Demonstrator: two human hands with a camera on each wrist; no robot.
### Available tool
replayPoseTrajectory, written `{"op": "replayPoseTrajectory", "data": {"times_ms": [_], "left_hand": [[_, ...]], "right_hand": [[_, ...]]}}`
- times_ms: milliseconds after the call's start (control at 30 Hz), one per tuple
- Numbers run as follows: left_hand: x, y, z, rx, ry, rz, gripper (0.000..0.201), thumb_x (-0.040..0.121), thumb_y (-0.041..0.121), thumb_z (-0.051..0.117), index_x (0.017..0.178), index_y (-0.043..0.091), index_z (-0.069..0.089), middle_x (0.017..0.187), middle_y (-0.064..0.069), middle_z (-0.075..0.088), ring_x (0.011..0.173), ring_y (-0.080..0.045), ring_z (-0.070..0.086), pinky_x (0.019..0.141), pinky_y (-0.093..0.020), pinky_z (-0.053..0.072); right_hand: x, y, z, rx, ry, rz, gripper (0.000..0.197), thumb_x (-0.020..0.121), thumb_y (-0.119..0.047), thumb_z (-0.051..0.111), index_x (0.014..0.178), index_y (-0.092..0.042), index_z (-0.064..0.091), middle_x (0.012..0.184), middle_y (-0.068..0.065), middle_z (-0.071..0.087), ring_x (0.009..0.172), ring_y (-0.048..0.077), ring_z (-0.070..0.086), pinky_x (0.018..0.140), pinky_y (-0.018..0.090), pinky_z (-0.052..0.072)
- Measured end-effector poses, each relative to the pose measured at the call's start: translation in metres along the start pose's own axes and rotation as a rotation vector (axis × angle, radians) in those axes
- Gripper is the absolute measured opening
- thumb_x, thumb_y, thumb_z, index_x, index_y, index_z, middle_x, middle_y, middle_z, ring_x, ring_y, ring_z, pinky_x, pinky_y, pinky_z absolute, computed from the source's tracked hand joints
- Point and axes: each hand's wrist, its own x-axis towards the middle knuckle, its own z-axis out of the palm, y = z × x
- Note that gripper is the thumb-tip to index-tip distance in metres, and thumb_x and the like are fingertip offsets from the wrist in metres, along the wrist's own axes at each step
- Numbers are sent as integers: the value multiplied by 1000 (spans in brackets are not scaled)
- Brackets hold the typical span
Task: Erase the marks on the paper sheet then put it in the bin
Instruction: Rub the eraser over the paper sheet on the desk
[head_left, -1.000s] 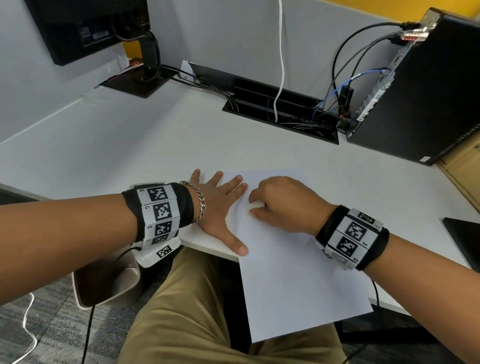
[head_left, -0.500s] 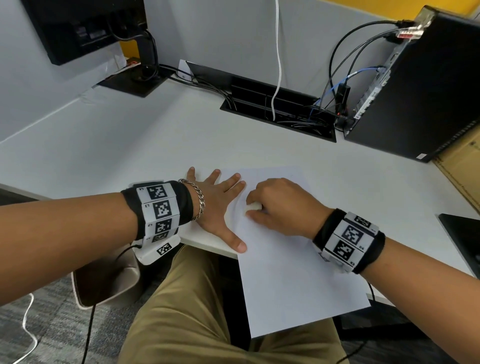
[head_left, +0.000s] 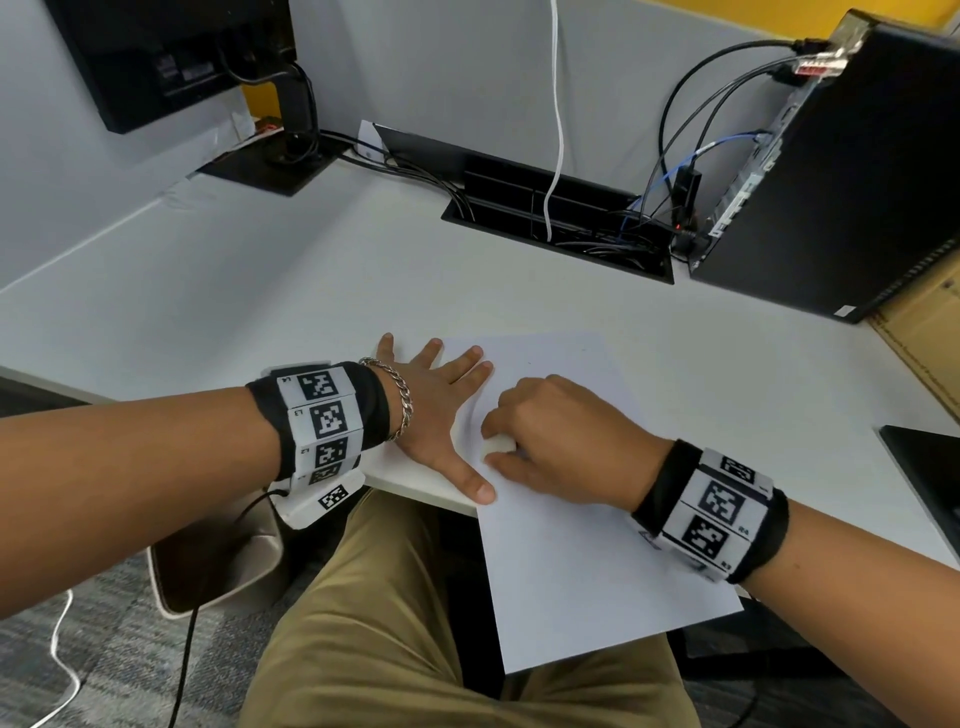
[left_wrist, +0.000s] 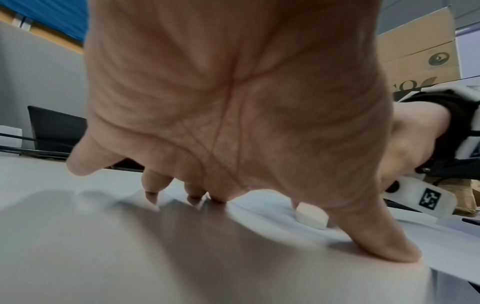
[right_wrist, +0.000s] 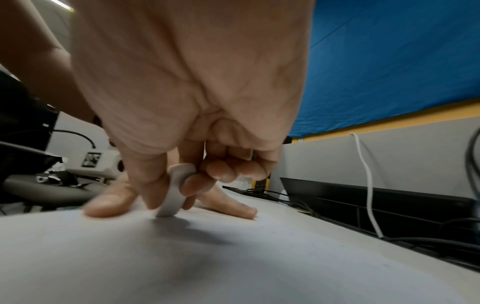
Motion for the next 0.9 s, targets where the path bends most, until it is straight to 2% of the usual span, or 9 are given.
{"op": "replayPoseTrajectory", "data": {"times_ms": [133, 233, 433, 500, 633, 700, 800, 900], "left_hand": [[0, 0, 1, 5, 3, 0, 158, 41, 114, 44, 156, 39, -34, 165, 19, -36, 158, -31, -25, 116, -77, -13], [0, 0, 0, 6, 3, 2, 157, 42, 113, 44, 156, 39, -33, 165, 19, -36, 158, -31, -25, 116, -77, -12], [0, 1, 0, 13, 0, 0, 158, 43, 113, 45, 156, 38, -33, 164, 18, -37, 158, -31, -25, 116, -77, -13], [0, 1, 0, 14, 2, -4, 158, 43, 113, 45, 157, 37, -33, 165, 18, -37, 158, -31, -24, 117, -77, -12], [-2, 1, -1, 13, 9, -4, 156, 45, 113, 46, 158, 37, -32, 166, 17, -34, 158, -32, -22, 118, -75, -12], [-2, 1, -1, 15, 15, -1, 156, 45, 113, 45, 158, 37, -32, 167, 17, -34, 159, -31, -22, 118, -75, -11], [-3, 1, -1, 29, 19, -7, 156, 46, 113, 45, 159, 36, -30, 167, 17, -33, 159, -31, -21, 118, -74, -11], [-5, 3, -3, 45, 23, -7, 156, 46, 113, 45, 159, 36, -30, 167, 16, -33, 159, -31, -21, 119, -73, -12]], "right_hand": [[4, 10, -4, 6, 17, 37, 32, 99, -46, 54, 119, -27, 70, 99, -5, 65, 99, 18, 58, 79, 29, 28], [9, 13, -4, 11, 58, 95, 33, 99, -46, 53, 117, -24, 70, 100, -3, 65, 99, 21, 58, 78, 29, 28], [-7, -2, 1, 18, 4, 25, 33, 100, -46, 54, 118, -24, 70, 97, -4, 65, 96, 19, 57, 80, 30, 35], [-3, 3, -2, 6, 7, 31, 32, 99, -47, 54, 117, -27, 71, 94, -7, 65, 95, 17, 58, 78, 31, 33], [10, 12, -7, -9, 47, 107, 29, 98, -45, 53, 110, -25, 71, 84, -11, 51, 94, 19, 57, 76, 31, 28], [8, 12, -5, 9, 43, 107, 29, 98, -44, 54, 111, -24, 71, 85, -9, 53, 95, 19, 57, 76, 30, 29], [-2, 10, -5, 77, -2, 87, 31, 97, -45, 58, 121, -28, 71, 95, -8, 64, 96, 16, 58, 76, 29, 32], [-17, 13, -12, 136, 51, 158, 33, 97, -45, 58, 123, -29, 69, 99, -8, 66, 95, 15, 59, 81, 32, 45]]}}
